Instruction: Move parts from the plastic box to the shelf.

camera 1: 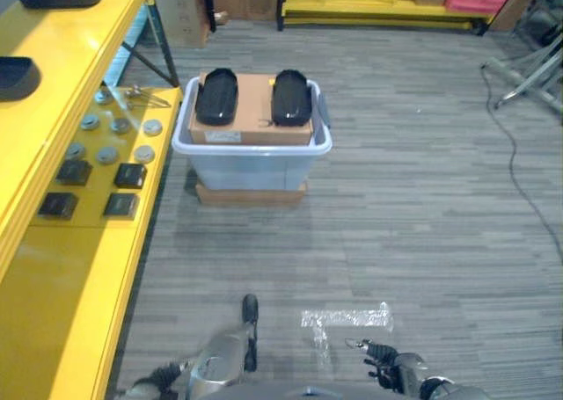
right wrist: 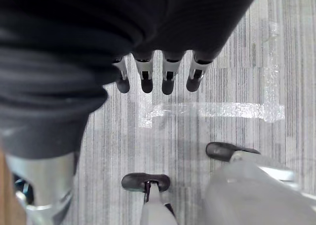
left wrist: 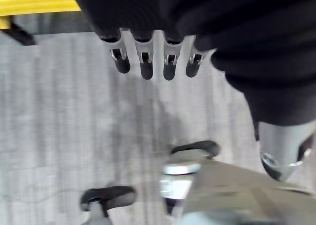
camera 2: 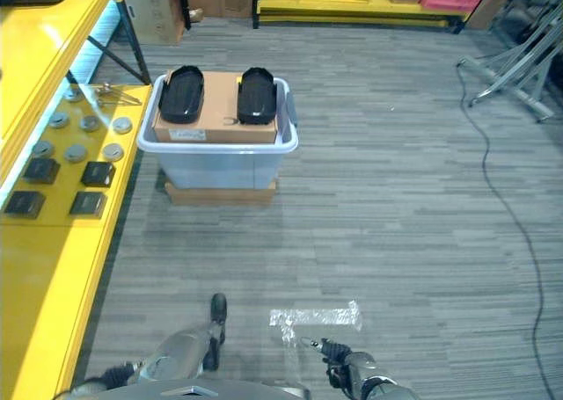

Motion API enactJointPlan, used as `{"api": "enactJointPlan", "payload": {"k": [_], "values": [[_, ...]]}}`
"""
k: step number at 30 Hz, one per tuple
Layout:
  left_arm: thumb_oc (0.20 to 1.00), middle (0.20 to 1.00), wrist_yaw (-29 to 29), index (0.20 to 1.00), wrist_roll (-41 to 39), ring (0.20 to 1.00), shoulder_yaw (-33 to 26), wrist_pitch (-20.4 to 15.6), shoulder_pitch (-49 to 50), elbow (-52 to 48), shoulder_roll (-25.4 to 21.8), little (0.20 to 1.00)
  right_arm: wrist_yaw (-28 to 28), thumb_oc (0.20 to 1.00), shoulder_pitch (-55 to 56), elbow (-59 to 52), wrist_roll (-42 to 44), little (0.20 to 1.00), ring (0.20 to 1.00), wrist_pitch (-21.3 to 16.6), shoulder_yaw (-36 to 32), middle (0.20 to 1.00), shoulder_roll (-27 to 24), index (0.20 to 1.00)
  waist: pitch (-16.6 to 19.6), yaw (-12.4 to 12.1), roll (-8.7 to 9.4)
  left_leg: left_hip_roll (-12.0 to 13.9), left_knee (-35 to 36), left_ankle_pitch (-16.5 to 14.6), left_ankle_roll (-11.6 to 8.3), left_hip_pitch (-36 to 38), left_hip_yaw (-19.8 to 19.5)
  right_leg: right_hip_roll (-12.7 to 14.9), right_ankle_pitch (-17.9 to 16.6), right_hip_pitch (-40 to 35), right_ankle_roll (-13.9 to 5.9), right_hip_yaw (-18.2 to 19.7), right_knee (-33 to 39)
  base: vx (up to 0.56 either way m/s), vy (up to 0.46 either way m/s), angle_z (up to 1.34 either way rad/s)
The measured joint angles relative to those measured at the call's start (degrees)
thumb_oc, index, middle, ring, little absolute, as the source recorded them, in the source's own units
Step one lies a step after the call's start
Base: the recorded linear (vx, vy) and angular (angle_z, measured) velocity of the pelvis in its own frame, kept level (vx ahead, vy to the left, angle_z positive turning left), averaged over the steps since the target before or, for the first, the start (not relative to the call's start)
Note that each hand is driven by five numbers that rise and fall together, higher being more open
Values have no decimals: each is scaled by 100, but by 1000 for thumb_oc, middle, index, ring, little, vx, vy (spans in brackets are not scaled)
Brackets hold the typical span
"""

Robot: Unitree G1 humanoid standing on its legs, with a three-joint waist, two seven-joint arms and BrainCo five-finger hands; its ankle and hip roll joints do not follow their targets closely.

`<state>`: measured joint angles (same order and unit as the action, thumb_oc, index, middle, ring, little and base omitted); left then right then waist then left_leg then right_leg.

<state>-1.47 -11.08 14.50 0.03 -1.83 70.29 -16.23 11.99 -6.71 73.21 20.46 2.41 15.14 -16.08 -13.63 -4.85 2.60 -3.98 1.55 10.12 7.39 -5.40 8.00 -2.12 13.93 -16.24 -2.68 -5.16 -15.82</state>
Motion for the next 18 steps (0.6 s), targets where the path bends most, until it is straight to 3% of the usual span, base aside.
{"api": "enactJointPlan", "payload": {"k": [1, 2, 4, 5, 6, 7, 9, 10, 11, 13, 17, 18], "values": [[1000, 1000, 15, 1000, -7, 1000, 57, -6, -157, -7, -64, 1000, 3, 1000, 42, 25, 3, 1000, 1000, 7, -6, 1000, 73, 1000, 22, 10, 39, -66, 12, -103, 78, 157, -4, 137, -81, 400, -124, -170, -1008, 245, 143, -7], [1000, 1000, 125, 1000, -23, 1000, 225, -30, -518, -3, -103, 1000, 2, 1000, 77, 5, 6, 1000, 1000, -3, -7, 1000, 129, 1000, 20, 126, -12, -150, 165, -223, 115, 473, -43, 537, -276, 1658, -381, -356, -3338, 333, 70, 8], [1000, 1000, 239, 1000, -108, 1000, 325, -118, -705, -36, -122, 1000, 2, 1000, 84, -31, 21, 1000, 1000, -3, -8, 1000, 182, 1000, 47, 271, -88, -171, 188, -322, 61, 611, -45, 766, -115, 2374, -394, -474, -3637, 294, -27, 16], [1000, 1000, 263, 1000, -217, 1000, 367, -125, -809, -131, -151, 1000, -4, 1000, 137, -119, 38, 1000, 1000, -72, -30, 1000, 194, 1000, 1, 341, -221, -172, 206, -508, -97, 692, -111, 851, 43, 2747, -277, -537, -3160, 194, -75, 18], [1000, 1000, 260, 1000, -300, 1000, 364, -113, -799, -158, -164, 1000, 1, 1000, 161, -191, -6, 1000, 1000, -107, 2, 1000, 138, 1000, 33, 428, -231, -146, 288, -458, -31, 798, -159, 866, 22, 2787, -217, -672, -2133, 257, -132, 24], [1000, 1000, 259, 1000, -357, 1000, 357, -114, -821, -178, -198, 1000, 1, 1000, 190, -257, -12, 1000, 1000, -106, 2, 1000, 130, 1000, 22, 462, -244, -171, 288, -484, -46, 847, -157, 869, -57, 2876, -202, -662, -1576, 338, -186, 46], [1000, 1000, 258, 1000, -483, 1000, 333, -116, -855, -184, -276, 1000, 10, 1000, 218, -243, -81, 1000, 1000, -132, 21, 1000, 127, 1000, 38, 528, -250, -314, 266, -913, -115, 1240, -353, 706, -720, 2939, -108, -421, 402, 434, -304, 51], [1000, 1000, 260, 1000, -550, 1000, 352, -76, -866, -157, -272, 1000, 29, 1000, 216, -243, -150, 1000, 1000, -141, 7, 1000, 108, 1000, 53, 694, -256, -359, 201, -1021, -125, 1246, -609, 531, -1002, 2952, -167, 67, 748, 337, -272, 90], [1000, 1000, 253, 1000, -591, 1000, 371, -50, -869, -174, -270, 1000, 28, 1000, 173, -266, -193, 1000, 1000, -142, -37, 1000, 105, 1000, 78, 863, -239, -394, 165, -1058, -123, 1261, -760, 469, -1289, 2920, -147, 323, 1021, 197, -197, 96], [1000, 1000, 262, 1000, -680, 1000, 369, -41, -758, -229, -241, 1000, 38, 1000, 203, -244, -243, 1000, 1000, -119, -117, 1000, 101, 1000, 81, 836, -265, -444, 181, -1090, -172, 1491, -722, 353, -1652, 2969, 78, 105, 1024, 224, -227, 50], [1000, 1000, 274, 1000, -735, 1000, 345, 30, -442, -215, -76, 1000, 25, 1000, 250, -181, -297, 1000, 1000, -71, -175, 1000, 82, 1000, 259, 784, -348, -424, 69, -1396, -598, 1801, -720, 242, -1741, 2729, 367, -346, 788, 233, -256, 25], [1000, 1000, 272, 1000, -747, 1000, 204, 105, -297, -127, 56, 1000, 24, 1000, 245, -65, -315, 1000, 1000, -92, -256, 1000, 80, 1000, 269, 644, -229, -568, -771, -1518, -681, 1596, -624, 287, -1814, 2440, 662, -294, 892, 190, -212, 24]]}}
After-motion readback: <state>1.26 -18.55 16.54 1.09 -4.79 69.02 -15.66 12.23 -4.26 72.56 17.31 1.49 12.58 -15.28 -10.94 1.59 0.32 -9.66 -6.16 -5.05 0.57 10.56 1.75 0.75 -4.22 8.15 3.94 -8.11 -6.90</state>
